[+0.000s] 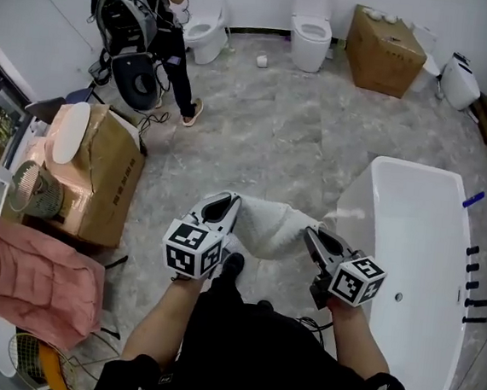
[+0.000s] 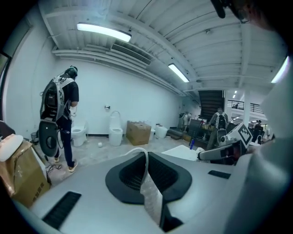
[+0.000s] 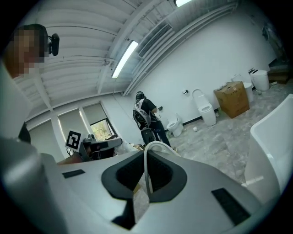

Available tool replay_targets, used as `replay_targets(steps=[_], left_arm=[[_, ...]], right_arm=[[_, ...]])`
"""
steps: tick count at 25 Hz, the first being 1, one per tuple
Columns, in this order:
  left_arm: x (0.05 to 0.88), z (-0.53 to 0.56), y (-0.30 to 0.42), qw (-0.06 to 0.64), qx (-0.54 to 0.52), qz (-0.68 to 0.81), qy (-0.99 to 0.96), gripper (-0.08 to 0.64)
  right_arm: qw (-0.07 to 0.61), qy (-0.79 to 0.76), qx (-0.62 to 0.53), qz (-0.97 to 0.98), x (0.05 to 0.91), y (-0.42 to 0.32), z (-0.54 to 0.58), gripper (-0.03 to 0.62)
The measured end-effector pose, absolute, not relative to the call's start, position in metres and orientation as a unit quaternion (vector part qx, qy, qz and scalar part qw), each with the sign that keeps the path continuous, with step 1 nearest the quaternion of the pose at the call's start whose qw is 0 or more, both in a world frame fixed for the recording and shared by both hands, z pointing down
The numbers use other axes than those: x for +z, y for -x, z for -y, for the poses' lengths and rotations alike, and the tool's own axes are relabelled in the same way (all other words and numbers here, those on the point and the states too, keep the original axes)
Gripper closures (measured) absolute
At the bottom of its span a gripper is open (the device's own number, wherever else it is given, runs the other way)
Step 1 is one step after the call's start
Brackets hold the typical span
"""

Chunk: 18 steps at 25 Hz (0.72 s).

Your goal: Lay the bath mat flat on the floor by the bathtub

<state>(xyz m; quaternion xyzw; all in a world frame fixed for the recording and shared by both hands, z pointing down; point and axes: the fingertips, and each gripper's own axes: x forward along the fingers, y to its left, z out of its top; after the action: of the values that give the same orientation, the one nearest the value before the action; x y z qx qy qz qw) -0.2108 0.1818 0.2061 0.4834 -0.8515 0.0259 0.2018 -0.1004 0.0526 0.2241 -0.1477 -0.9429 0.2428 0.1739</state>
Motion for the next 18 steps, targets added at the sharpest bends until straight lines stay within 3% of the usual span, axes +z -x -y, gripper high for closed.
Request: replay_targets(steps=[10,18], left_arm=[[0.208,-0.119,0.307,0.205,0.048,0.774,-0.597,0.537],[0.239,-0.061,0.304,0.222,0.080,0.670,-0.704,0.537]], right_arm=[[0.155,0.004,0.274,0.949,0.233,0.152,-0.025,0.568],[0.140,-0.132,0.316,0.929,0.256,0.135,-0.022,0.568]])
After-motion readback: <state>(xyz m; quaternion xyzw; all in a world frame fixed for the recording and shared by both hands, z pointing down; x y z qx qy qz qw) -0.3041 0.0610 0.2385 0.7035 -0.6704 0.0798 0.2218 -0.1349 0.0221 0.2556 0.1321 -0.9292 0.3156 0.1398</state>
